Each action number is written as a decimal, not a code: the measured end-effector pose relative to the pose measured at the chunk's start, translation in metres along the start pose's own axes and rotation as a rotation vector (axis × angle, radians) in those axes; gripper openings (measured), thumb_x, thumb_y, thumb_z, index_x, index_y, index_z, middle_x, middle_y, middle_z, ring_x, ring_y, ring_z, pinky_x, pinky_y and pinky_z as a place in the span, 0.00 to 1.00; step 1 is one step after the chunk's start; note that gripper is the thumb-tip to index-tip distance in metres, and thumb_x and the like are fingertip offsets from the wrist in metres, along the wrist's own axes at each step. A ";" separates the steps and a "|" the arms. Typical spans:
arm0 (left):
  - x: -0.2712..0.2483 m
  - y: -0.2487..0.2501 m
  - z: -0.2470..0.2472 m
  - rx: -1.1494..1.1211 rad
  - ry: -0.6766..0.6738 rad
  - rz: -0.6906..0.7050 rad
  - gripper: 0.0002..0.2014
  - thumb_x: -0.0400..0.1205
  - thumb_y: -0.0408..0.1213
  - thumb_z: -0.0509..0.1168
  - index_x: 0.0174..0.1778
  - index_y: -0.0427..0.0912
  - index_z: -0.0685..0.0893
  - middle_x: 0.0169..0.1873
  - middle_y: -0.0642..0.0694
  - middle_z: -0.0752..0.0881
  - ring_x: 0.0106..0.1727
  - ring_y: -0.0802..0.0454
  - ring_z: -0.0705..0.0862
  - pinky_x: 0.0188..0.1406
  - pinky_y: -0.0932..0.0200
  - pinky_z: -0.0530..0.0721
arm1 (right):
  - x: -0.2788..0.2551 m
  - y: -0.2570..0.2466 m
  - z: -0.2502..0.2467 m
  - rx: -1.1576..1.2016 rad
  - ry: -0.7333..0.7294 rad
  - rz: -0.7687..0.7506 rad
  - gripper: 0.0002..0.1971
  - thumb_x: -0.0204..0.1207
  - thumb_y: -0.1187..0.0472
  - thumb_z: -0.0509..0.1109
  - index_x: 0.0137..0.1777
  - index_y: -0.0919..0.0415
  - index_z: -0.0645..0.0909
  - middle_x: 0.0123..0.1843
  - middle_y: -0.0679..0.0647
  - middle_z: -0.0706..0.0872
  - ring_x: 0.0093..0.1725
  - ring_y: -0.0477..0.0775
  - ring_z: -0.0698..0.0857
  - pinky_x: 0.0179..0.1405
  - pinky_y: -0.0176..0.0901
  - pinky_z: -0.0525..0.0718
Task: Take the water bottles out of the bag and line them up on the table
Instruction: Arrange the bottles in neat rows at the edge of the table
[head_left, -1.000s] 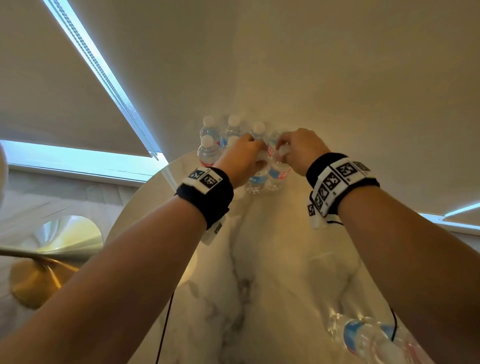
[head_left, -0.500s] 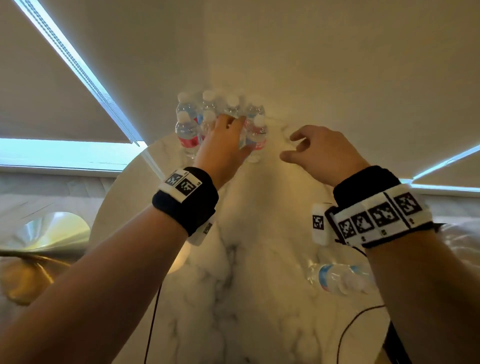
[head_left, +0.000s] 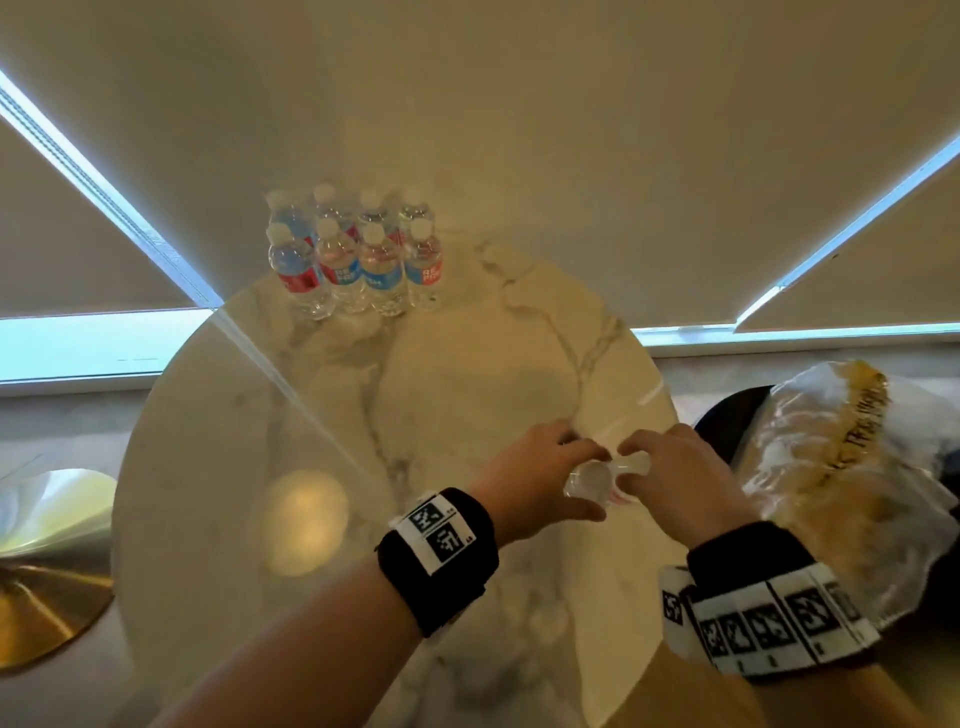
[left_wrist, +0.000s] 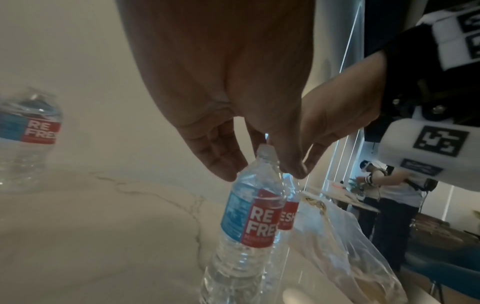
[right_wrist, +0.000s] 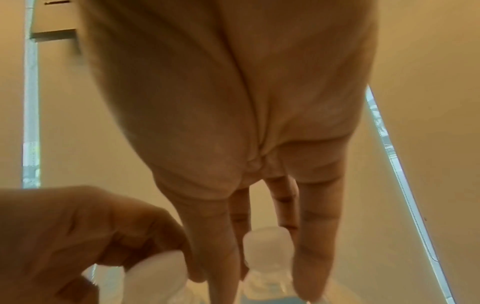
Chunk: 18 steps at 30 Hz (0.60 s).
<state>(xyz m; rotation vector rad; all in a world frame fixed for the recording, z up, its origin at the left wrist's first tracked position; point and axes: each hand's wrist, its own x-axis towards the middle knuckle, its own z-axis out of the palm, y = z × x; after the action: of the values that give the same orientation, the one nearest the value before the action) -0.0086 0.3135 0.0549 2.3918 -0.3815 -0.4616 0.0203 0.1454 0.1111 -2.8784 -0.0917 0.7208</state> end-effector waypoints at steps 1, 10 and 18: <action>0.002 0.002 0.003 0.029 0.003 0.015 0.27 0.76 0.52 0.78 0.71 0.53 0.82 0.62 0.46 0.80 0.61 0.47 0.80 0.60 0.52 0.83 | 0.001 0.003 0.002 -0.020 0.021 -0.017 0.18 0.75 0.56 0.75 0.65 0.50 0.85 0.60 0.58 0.80 0.56 0.61 0.85 0.50 0.43 0.77; 0.027 -0.030 -0.043 0.024 0.128 -0.125 0.21 0.82 0.42 0.74 0.68 0.39 0.84 0.63 0.39 0.80 0.57 0.39 0.84 0.60 0.45 0.83 | 0.058 -0.021 -0.015 -0.010 0.119 -0.137 0.11 0.76 0.59 0.75 0.57 0.56 0.88 0.57 0.59 0.82 0.51 0.62 0.87 0.46 0.44 0.77; 0.090 -0.110 -0.137 0.163 0.271 -0.243 0.21 0.83 0.40 0.72 0.72 0.38 0.82 0.64 0.36 0.79 0.60 0.34 0.83 0.63 0.42 0.82 | 0.201 -0.115 -0.055 0.004 0.177 -0.306 0.09 0.75 0.59 0.76 0.54 0.57 0.89 0.58 0.62 0.87 0.55 0.66 0.87 0.45 0.43 0.76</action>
<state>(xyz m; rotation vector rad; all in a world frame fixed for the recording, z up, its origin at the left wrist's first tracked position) 0.1456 0.4359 0.0605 2.6289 -0.0061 -0.2124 0.2213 0.2706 0.0864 -2.8165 -0.4927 0.4083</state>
